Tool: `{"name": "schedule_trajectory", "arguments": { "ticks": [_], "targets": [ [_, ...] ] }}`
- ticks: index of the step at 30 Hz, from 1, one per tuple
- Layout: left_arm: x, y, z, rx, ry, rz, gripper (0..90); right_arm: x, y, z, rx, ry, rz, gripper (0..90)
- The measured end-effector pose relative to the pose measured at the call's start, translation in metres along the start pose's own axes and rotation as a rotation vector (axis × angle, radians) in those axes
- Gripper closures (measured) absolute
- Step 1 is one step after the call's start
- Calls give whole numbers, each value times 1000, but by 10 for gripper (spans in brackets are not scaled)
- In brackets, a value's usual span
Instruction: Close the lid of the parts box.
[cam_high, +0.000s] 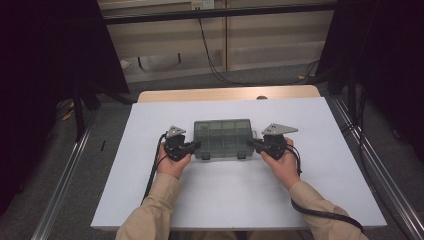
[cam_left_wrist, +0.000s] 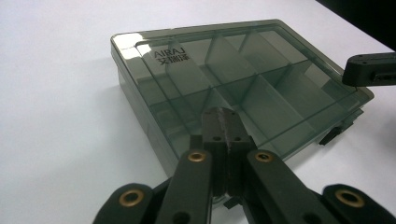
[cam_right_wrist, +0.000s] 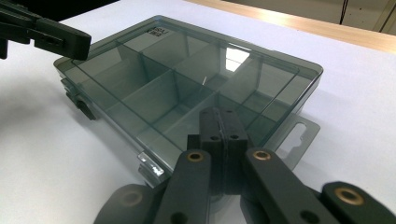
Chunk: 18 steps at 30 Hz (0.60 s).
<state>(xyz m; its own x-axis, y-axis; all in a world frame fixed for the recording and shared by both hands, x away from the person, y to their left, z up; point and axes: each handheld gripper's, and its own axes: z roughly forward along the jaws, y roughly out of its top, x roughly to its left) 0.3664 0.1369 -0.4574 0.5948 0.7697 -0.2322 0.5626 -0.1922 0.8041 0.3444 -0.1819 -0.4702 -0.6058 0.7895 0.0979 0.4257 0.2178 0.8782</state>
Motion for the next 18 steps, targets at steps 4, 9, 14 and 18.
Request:
{"name": "schedule_trajectory", "arguments": {
  "ticks": [4, 9, 14, 18],
  "targets": [
    [0, 0, -3, -10, 1, 7, 897, 2, -1, -3, 3, 4, -2, 900],
    [2, -3, -11, -46, -17, -2, 807, 4, -3, -9, -16, 8, 8, 826],
    [3, -2, -18, -86, -47, 0, 708, 3, -2, -18, -32, 8, -3, 729],
    [2, -2, -23, -101, -61, 8, 621, 2, 0, -25, -48, 3, -21, 658]
  ]
}}
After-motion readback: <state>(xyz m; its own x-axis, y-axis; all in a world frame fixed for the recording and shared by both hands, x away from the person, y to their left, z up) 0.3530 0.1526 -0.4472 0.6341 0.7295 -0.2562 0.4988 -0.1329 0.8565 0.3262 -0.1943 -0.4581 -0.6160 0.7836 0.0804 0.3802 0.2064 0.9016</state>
